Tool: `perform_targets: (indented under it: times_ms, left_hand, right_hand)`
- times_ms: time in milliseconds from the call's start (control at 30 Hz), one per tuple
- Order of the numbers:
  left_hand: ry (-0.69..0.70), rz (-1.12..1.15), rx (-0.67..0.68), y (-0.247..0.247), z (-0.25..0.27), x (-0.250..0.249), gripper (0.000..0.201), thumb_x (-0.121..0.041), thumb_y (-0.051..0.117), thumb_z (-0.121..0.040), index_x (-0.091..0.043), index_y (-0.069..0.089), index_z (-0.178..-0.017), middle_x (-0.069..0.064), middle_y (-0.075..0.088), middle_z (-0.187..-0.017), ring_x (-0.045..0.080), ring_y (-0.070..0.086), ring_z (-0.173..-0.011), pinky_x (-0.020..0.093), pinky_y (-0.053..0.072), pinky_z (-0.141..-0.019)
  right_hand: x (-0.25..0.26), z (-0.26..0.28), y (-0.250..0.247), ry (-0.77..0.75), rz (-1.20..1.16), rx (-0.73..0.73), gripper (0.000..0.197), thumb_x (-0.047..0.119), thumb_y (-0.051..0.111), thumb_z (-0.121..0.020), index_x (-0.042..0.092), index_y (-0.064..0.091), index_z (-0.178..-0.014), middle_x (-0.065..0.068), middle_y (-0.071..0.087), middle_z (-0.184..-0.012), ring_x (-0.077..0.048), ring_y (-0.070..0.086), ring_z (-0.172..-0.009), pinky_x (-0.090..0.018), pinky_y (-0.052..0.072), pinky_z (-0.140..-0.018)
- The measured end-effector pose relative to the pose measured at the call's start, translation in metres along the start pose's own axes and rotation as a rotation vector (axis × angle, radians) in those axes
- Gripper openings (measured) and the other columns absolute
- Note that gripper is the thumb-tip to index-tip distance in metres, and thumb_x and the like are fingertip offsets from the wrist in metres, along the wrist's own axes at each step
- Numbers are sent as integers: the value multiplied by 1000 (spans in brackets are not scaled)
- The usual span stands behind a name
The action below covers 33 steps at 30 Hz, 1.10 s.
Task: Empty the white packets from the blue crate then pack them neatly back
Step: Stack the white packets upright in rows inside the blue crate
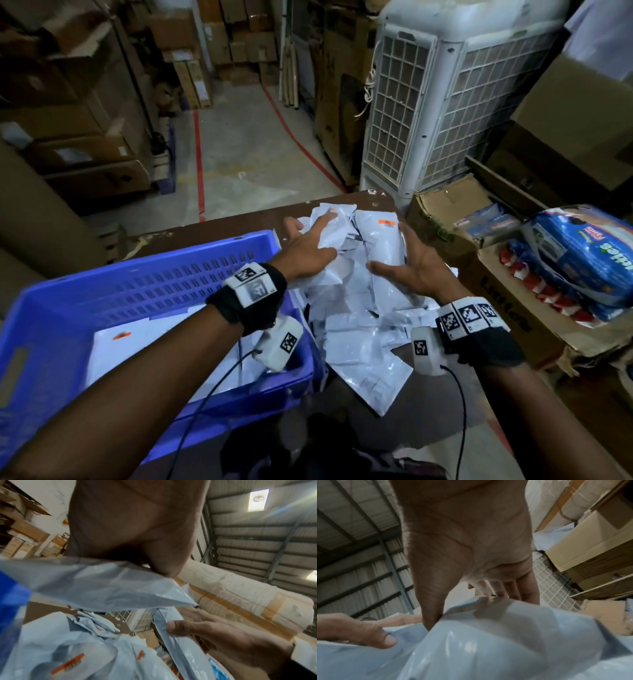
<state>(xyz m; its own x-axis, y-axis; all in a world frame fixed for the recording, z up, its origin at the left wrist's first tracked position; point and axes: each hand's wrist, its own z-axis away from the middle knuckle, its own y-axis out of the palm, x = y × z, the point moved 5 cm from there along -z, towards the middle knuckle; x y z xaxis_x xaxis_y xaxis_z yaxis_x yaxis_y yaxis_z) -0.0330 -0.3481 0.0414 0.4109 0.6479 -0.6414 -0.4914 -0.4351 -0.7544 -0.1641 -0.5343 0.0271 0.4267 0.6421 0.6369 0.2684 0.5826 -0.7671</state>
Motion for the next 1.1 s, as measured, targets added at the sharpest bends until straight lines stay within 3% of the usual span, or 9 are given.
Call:
perform_targets:
  times_ms: [167, 300, 500, 633, 700, 767, 900, 1000, 1100]
  left_hand:
    - [-27, 142, -157, -68, 27, 50, 61, -20, 55, -94, -46, 36, -146, 6, 19, -118, 13, 31, -99, 11, 27, -88]
    - [-83, 235, -196, -110, 62, 105, 72, -2, 45, -90, -44, 34, -147, 5, 18, -123, 12, 20, -113, 7, 20, -87]
    - [-245, 298, -258, -149, 118, 191, 71, -4, 44, -89, -46, 33, -146, 8, 26, -120, 18, 20, -123, 28, 28, -112]
    - [-392, 263, -269, -161, 139, 246, 71, -7, 52, -90, -38, 31, -150, 13, 19, -122, 27, 20, -135, 25, 26, -111]
    - [-484, 229, -214, -162, 150, 270, 72, -12, 53, -90, -39, 25, -151, 22, 13, -139, 30, 16, -141, 26, 22, -114]
    - [-549, 188, -136, -161, 159, 288, 81, -20, 56, -83, -47, 19, -150, 32, -4, -151, 39, 9, -145, 37, 21, -119]
    - [-659, 47, 28, -155, 171, 317, 88, -28, 50, -78, -61, 2, -145, 31, -14, -154, 57, 35, -130, 53, 38, -109]
    - [-732, -64, 139, -147, 175, 330, 95, -37, 53, -85, -43, -13, -152, 35, 14, -155, 45, 43, -130, 36, 39, -104]
    - [-773, -26, 97, -144, 173, 331, 62, -19, 38, -105, -5, 3, -154, 13, 27, -152, 26, 32, -141, 21, 30, -97]
  right_hand:
    - [71, 7, 19, -116, 2, 17, 101, 56, 78, -74, 25, 24, -154, -7, 48, -147, -28, 48, -132, -29, 36, -99]
    - [132, 11, 49, -199, 9, 91, 103, 57, 78, -73, 26, 23, -154, -10, 52, -143, -28, 50, -129, -29, 37, -97]
    - [221, 20, 118, -344, 79, 260, 107, 70, 73, -64, 31, 25, -151, -5, 56, -138, -25, 54, -124, -34, 43, -98]
    - [259, 27, 168, -352, 137, 441, 96, 52, 78, -77, 28, 23, -152, -4, 54, -139, -22, 51, -125, -25, 35, -88]
    - [269, 25, 195, -317, 221, 516, 101, 55, 76, -77, 25, 19, -154, -4, 50, -144, -24, 48, -129, -29, 38, -95]
    - [273, 23, 221, -274, 311, 576, 107, 63, 74, -75, 25, 15, -155, -5, 45, -149, -26, 44, -134, -35, 37, -103]
    - [274, 20, 262, -232, 409, 661, 116, 69, 70, -75, 24, 3, -158, -8, 32, -158, -28, 38, -141, -37, 34, -109]
    - [276, 20, 285, -232, 449, 694, 116, 68, 68, -77, 21, -1, -159, -9, 31, -159, -28, 38, -141, -35, 34, -108]
    - [279, 21, 308, -244, 487, 734, 117, 67, 67, -79, 19, -4, -158, -12, 34, -157, -30, 44, -137, -36, 40, -104]
